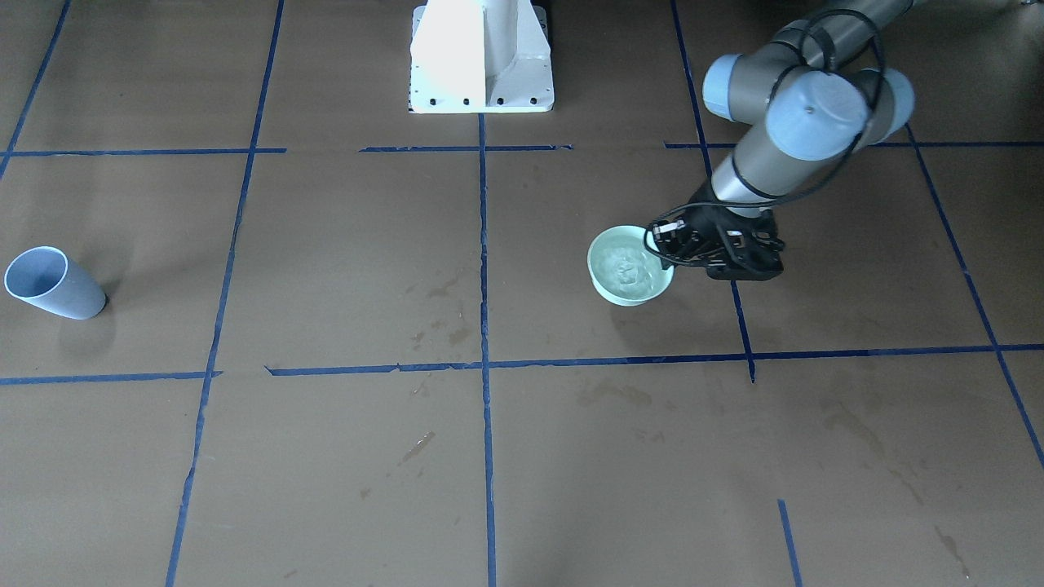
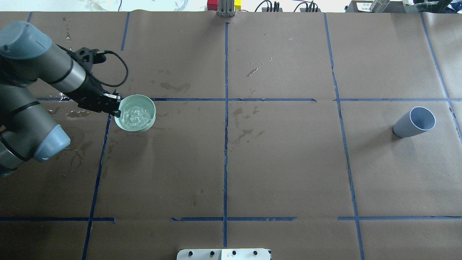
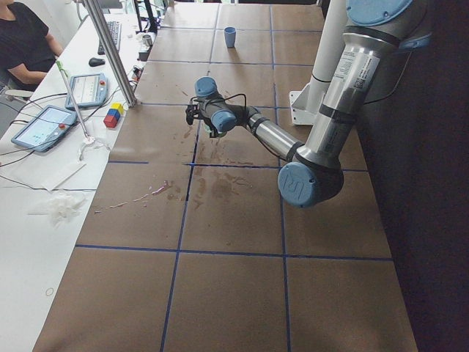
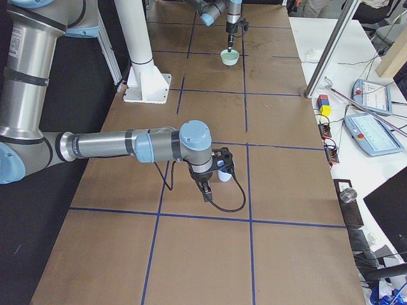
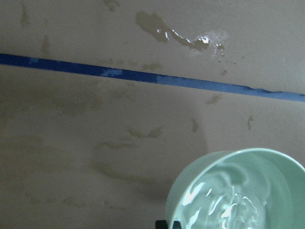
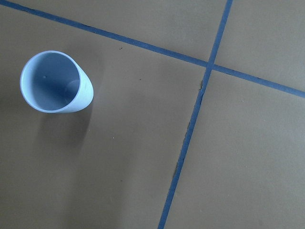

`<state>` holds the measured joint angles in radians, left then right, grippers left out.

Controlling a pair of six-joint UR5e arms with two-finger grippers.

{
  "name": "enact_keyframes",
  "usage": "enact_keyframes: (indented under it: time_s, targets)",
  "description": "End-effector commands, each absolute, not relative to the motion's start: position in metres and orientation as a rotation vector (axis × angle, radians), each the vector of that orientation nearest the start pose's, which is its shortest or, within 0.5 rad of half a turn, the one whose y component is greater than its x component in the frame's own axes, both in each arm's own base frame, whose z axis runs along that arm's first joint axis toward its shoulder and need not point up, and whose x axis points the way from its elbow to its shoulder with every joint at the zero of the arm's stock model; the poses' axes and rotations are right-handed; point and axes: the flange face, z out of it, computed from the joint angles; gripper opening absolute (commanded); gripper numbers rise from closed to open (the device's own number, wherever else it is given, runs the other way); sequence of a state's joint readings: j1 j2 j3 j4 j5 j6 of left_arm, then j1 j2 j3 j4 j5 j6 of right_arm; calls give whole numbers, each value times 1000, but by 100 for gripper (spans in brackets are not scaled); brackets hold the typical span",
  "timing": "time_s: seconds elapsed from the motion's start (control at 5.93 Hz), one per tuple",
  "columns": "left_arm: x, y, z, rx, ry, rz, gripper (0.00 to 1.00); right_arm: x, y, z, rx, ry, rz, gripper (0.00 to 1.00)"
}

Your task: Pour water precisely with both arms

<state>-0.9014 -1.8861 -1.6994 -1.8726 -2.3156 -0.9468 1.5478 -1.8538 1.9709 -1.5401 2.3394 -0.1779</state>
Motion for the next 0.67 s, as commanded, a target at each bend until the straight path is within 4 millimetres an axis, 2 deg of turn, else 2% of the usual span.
enact_keyframes:
  time_s: [0.0,0.17,0.34,0.51]
  targets:
    - [247,-526,449,-28,1015,89,0,55,-382,580,201,-756,-248,100]
    - [213,-520,484,-18,998,103,0,55,-382,580,201,-756,-248,100]
    - [193,-505,518,-17,981,146,0,55,-382,580,201,-756,-248,100]
    - [185,-491,541,-30,966,166,0,55,-382,580,201,-756,-248,100]
